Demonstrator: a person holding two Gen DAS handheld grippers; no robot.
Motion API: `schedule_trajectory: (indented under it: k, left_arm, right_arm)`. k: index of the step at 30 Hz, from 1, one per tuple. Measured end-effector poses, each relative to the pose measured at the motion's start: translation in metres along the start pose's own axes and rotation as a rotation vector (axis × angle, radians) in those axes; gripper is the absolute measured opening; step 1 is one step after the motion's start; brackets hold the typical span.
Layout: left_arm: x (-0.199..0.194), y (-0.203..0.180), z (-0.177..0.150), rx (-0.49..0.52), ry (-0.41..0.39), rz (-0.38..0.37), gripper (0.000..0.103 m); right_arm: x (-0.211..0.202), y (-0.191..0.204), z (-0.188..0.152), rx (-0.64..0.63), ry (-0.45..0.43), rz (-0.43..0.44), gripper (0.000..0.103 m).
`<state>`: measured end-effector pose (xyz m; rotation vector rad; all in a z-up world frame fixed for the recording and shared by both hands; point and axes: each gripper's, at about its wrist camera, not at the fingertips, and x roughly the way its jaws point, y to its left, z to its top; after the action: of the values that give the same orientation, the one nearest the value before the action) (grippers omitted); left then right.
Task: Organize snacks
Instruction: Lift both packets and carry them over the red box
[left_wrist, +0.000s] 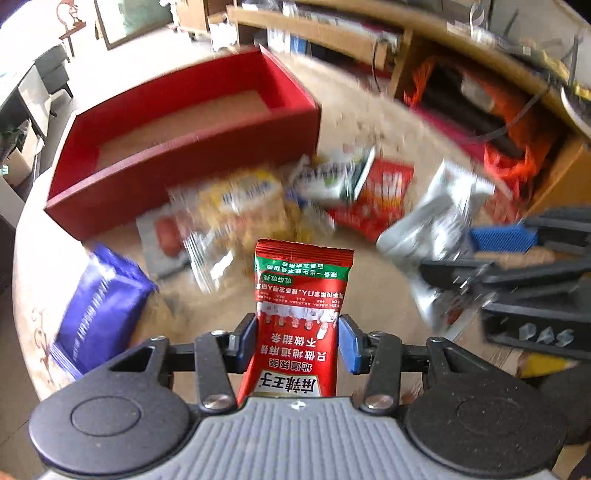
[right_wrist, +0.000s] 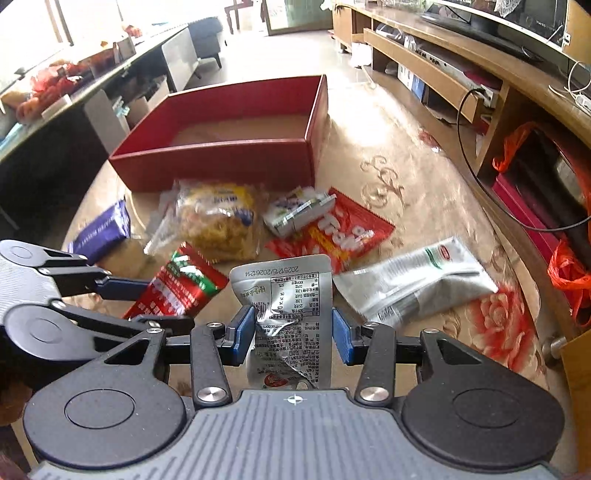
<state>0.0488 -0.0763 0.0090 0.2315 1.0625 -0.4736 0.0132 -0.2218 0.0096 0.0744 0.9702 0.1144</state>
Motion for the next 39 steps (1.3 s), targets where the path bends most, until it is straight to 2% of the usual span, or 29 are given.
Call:
schedule_trajectory:
  k: [3, 7, 23, 29, 39]
  left_arm:
    - [-0.009, 0.007, 0.011, -0.028, -0.046, -0.006, 0.041]
    - [-0.014, 0.017, 0.026, -0.048, -0.092, 0.024, 0.041]
    - [-0.017, 0.077, 0.082, -0.188, -0.203, 0.070, 0.041]
    - [-0.008, 0.098, 0.111, -0.226, -0.232, 0.104, 0.041]
    - [0.018, 0.123, 0.144, -0.253, -0.242, 0.165, 0.041]
  right_arm:
    - [0.000, 0.004, 0.010, 0.005, -0.019, 0.004, 0.053]
    - [-0.002, 0.009, 0.028, 0.018, -0.056, 0.009, 0.053]
    - [0.013, 0.030, 0.102, 0.041, -0.175, 0.020, 0.053]
    - [0.032, 0.032, 0.137, 0.048, -0.201, 0.019, 0.053]
    - [0.066, 0.032, 0.172, 0.060, -0.198, 0.027, 0.053]
